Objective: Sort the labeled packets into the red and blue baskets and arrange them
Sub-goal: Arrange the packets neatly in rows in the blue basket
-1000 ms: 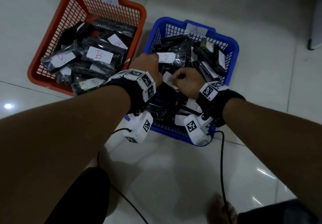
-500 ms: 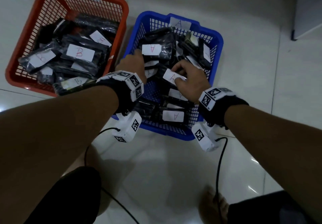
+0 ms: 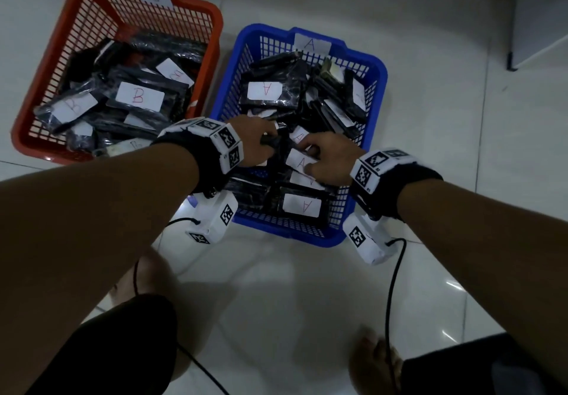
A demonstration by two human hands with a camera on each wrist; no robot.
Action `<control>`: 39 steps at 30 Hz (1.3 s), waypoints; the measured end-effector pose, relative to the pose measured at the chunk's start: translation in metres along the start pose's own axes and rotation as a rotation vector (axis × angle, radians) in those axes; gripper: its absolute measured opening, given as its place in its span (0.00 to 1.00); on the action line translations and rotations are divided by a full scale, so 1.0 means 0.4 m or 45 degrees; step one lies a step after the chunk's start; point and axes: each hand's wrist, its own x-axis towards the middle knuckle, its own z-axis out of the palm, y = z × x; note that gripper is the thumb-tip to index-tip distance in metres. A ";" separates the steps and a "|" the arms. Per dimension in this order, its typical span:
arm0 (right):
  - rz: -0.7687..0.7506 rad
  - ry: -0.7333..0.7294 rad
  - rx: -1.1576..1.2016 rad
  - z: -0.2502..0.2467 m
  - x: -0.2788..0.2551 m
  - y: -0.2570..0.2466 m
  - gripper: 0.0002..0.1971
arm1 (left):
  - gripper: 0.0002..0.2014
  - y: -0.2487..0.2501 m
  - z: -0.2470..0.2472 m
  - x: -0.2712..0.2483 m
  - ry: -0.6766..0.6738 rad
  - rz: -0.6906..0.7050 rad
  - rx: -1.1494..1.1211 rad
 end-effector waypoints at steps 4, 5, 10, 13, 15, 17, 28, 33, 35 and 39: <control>-0.012 -0.051 -0.185 0.000 -0.013 -0.005 0.24 | 0.13 0.011 0.018 0.005 -0.014 0.031 0.013; -0.006 -0.051 -0.217 0.002 -0.014 -0.004 0.23 | 0.14 0.012 0.020 0.007 -0.006 0.043 0.006; 0.032 -0.030 -0.248 -0.001 -0.015 0.001 0.23 | 0.11 0.020 0.022 0.012 0.012 0.038 -0.038; 0.062 -0.027 -0.183 -0.007 -0.020 0.001 0.24 | 0.11 0.016 0.022 0.017 0.025 -0.001 -0.054; 0.071 -0.024 -0.148 -0.009 -0.022 0.003 0.23 | 0.08 0.017 0.023 0.019 0.044 -0.017 -0.091; 0.054 -0.035 -0.156 -0.008 -0.025 0.005 0.22 | 0.08 0.019 0.025 0.021 0.106 -0.033 -0.149; 0.013 0.098 -0.169 -0.017 -0.034 0.007 0.12 | 0.13 0.014 0.049 0.026 0.030 -0.010 -0.006; 0.055 0.038 -0.120 -0.023 -0.034 -0.004 0.16 | 0.21 0.000 0.066 0.021 -0.062 0.060 0.122; 0.060 0.038 -0.123 -0.022 -0.033 -0.007 0.16 | 0.24 -0.005 0.061 0.025 -0.078 0.099 0.154; 0.091 0.098 -0.186 -0.013 -0.028 -0.004 0.17 | 0.26 -0.007 0.057 0.027 -0.108 0.108 0.183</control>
